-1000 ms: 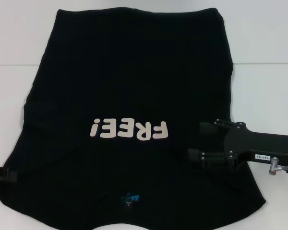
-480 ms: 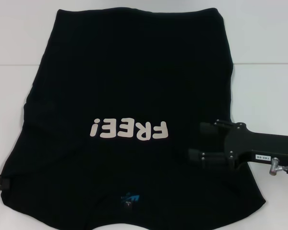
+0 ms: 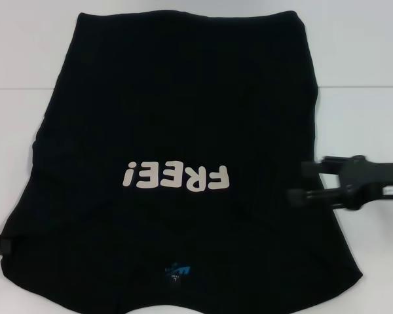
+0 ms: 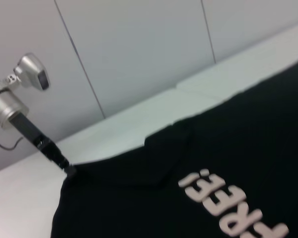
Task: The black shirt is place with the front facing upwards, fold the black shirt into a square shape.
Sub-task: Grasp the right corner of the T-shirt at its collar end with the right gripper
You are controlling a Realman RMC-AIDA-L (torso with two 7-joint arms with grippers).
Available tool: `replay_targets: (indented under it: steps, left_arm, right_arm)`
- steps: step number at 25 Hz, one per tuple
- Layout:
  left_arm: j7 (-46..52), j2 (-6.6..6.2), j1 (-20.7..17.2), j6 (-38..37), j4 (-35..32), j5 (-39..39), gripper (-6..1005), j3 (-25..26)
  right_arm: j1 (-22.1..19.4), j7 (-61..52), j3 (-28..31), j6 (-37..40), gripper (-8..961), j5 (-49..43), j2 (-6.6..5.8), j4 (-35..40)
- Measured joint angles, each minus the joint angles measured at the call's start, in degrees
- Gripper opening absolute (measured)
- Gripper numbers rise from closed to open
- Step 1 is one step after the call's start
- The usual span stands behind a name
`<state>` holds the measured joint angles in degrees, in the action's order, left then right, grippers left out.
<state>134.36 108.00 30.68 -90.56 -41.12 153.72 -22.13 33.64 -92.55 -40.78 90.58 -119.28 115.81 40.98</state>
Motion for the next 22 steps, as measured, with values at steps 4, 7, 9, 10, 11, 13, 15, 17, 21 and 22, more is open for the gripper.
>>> replay_targets:
  steps: [4,7,9,10,11,13,15,17,21,22]
  left_arm:
    - [0.18,-0.32,0.62,-0.25,-0.13,0.06,65,-0.27]
    - [0.17,-0.45,0.90,-0.67,-0.13,0.08,63,-0.28]
    - [0.19,-0.52,1.07,-1.12,-0.13,0.09,63,-0.28]
    - [0.19,-0.52,1.14,-1.23,-0.13,0.09,63,-0.28]
    - [0.19,-0.52,1.18,-1.28,-0.12,0.10,64,-0.28]
    - [0.14,-0.60,1.26,-1.29,-0.07,0.10,64,-0.28]
    - [0.00,-0.82,1.29,-1.29,0.14,0.10,64,-0.28]
    - [-0.14,-0.92,1.30,-1.28,0.22,0.10,61,-0.28]
    - [-0.18,-1.00,1.25,-1.30,0.20,0.09,54,-0.25]
    - [-0.19,-1.04,1.30,-1.34,0.28,0.09,53,-0.25]
  right_arm:
    - [2.85,-19.51,-0.55,4.81,931,-7.41,-3.74,6.21]
    - [5.19,-30.90,-0.42,7.36,930,-13.29,-6.02,6.57]
    - [6.10,-37.02,-0.14,7.97,929,-17.87,-6.47,6.64]
    - [6.57,-40.18,-0.05,8.31,929,-20.71,-6.56,6.40]
    - [6.86,-42.08,-0.02,8.82,929,-22.65,-6.59,5.97]
    - [7.13,-44.34,-0.05,10.08,928,-24.51,-6.60,4.57]
    - [7.13,-45.39,-0.18,10.60,928,-24.84,-6.65,2.69]
    - [6.77,-45.66,-0.11,10.26,928,-24.86,-6.77,1.16]
    - [6.32,-45.31,0.37,8.15,924,-25.01,-7.14,-2.58]
    - [6.31,-45.21,0.15,7.60,920,-25.21,-7.24,-3.27]
